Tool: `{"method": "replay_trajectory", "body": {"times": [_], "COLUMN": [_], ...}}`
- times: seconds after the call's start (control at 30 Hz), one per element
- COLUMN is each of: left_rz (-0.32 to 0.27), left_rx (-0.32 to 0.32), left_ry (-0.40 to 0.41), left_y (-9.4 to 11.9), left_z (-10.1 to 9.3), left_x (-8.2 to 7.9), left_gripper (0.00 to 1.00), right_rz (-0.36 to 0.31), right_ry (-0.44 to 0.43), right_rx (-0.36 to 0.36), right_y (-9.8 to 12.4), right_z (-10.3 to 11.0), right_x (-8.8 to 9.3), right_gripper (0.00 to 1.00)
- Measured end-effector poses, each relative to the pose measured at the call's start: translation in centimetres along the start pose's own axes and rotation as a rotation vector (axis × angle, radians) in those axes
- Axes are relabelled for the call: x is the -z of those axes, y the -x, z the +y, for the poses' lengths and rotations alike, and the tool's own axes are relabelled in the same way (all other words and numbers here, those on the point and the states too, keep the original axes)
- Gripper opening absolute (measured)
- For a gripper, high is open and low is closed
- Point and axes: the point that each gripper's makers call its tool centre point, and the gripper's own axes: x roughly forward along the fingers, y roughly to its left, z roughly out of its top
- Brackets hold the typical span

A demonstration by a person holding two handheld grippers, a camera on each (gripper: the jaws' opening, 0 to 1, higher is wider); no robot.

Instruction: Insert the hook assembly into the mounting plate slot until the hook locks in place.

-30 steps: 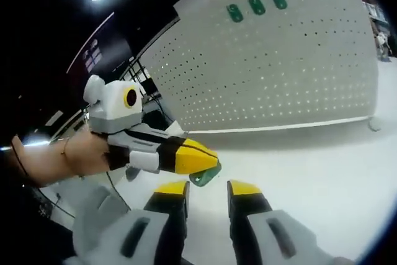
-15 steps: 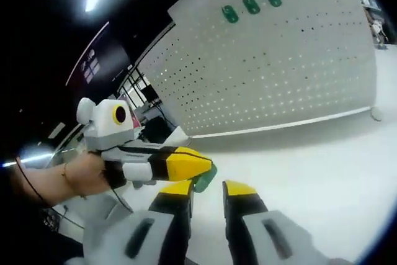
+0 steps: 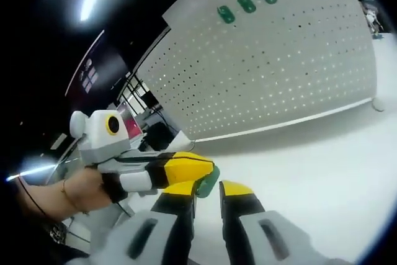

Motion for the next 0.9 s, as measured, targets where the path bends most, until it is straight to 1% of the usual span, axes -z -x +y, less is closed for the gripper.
{"method": "replay_trajectory", "body": {"times": [0.3, 0.47, 0.57, 0.63, 0.73, 0.9], "left_rz": [-0.026, -0.045, -0.053, -0.064, -0.073, -0.102], "left_rx": [-0.016, -0.009, -0.017, -0.022, -0.028, -0.044], "left_ry": [0.01, 0.022, 0.014, 0.032, 0.033, 0.033], "left_y": [0.1, 0.2, 0.3, 0.4, 0.6, 0.8], "left_z": [-0.1, -0.5, -0.7, -0.6, -0.6, -0.7], "left_x": [-0.1, -0.3, -0.2, -0.2, -0.3, -0.7], "left_gripper": [0.01, 0.01, 0.01, 0.01, 0.01, 0.01], "right_rz": [0.0, 0.004, 0.01, 0.008, 0.009, -0.004], "right_ry": [-0.028, -0.041, -0.035, -0.032, -0.026, -0.018], "right_rx": [-0.009, -0.018, -0.018, -0.019, -0.019, -0.012], "right_y": [0.1, 0.1, 0.1, 0.1, 0.1, 0.2], "right_z": [0.2, 0.5, 0.7, 0.7, 0.9, 1.1], "right_x": [0.1, 0.3, 0.5, 0.5, 0.4, 0.0], "right_gripper": [0.07, 0.03, 0.02, 0.02, 0.02, 0.01]}}
